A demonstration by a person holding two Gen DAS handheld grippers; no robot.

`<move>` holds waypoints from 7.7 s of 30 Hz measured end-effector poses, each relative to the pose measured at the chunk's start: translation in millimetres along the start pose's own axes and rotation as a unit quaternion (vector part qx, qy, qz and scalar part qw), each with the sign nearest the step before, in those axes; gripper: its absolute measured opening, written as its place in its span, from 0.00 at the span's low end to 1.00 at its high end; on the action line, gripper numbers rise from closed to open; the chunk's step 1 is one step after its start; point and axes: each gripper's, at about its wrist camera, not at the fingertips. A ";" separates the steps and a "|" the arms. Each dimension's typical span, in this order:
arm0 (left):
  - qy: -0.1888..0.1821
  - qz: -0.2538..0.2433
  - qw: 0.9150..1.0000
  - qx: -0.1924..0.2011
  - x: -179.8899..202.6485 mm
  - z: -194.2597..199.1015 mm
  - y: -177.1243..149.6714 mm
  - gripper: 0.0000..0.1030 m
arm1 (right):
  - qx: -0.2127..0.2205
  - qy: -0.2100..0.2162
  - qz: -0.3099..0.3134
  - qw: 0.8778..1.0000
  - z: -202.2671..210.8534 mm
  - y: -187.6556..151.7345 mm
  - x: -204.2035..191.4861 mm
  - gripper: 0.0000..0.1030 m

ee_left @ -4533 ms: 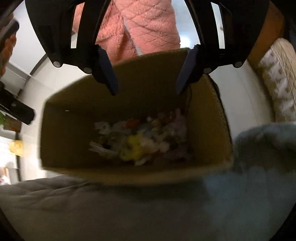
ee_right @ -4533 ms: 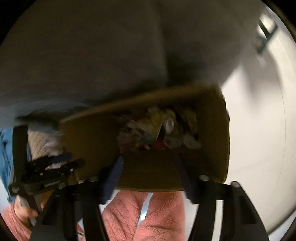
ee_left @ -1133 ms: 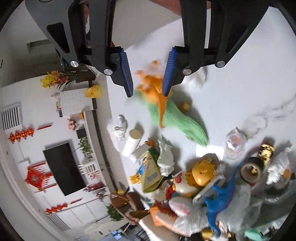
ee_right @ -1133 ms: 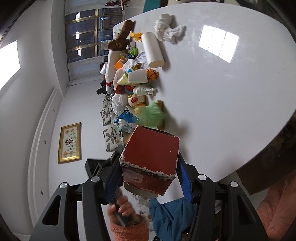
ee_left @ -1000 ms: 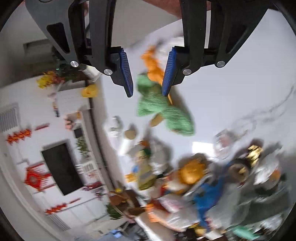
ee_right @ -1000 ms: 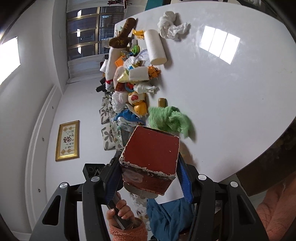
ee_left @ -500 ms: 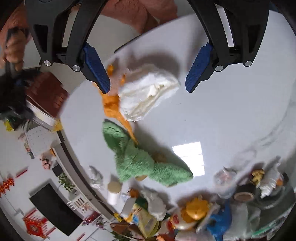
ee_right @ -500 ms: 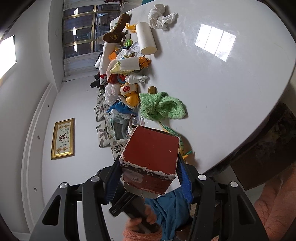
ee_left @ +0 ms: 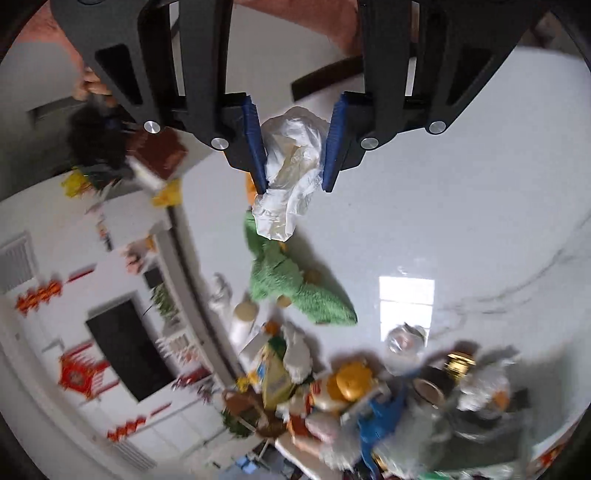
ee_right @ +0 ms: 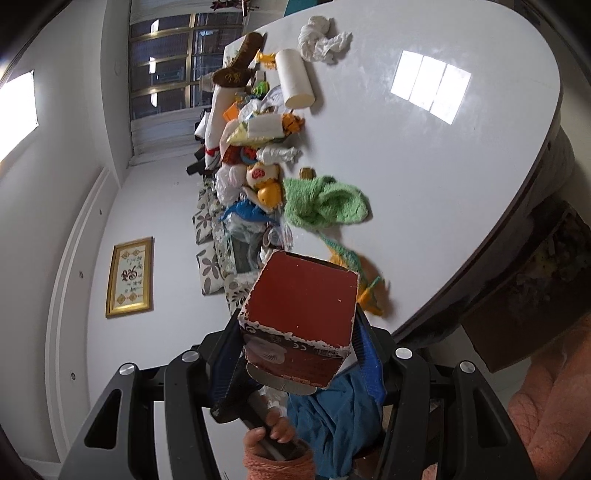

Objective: Collect trash

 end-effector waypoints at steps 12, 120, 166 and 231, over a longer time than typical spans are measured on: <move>0.014 0.009 0.987 -0.157 -9.9 -5.6 -169.4 0.29 | -0.066 -0.164 -0.008 0.984 16.8 -72.0 95.5 0.54; 0.157 -0.085 0.983 -0.051 51.6 -72.2 -85.9 0.37 | 0.030 -0.226 0.422 0.877 0.6 -75.6 -28.0 0.55; 0.223 0.026 0.933 -0.280 -151.3 -194.3 -304.3 0.52 | -0.150 -0.425 0.366 0.814 -121.4 -75.0 258.1 0.62; 0.319 -0.126 0.908 0.242 144.4 173.2 13.7 0.90 | 0.180 -0.132 0.610 0.760 17.1 -151.0 -254.0 0.95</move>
Point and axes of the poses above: each gripper's, at about its wrist camera, not at the fingertips, and z roughly against the way its jaws point, x to its right, y to its top, and after that the axes turned 11 degrees about x, right-handed
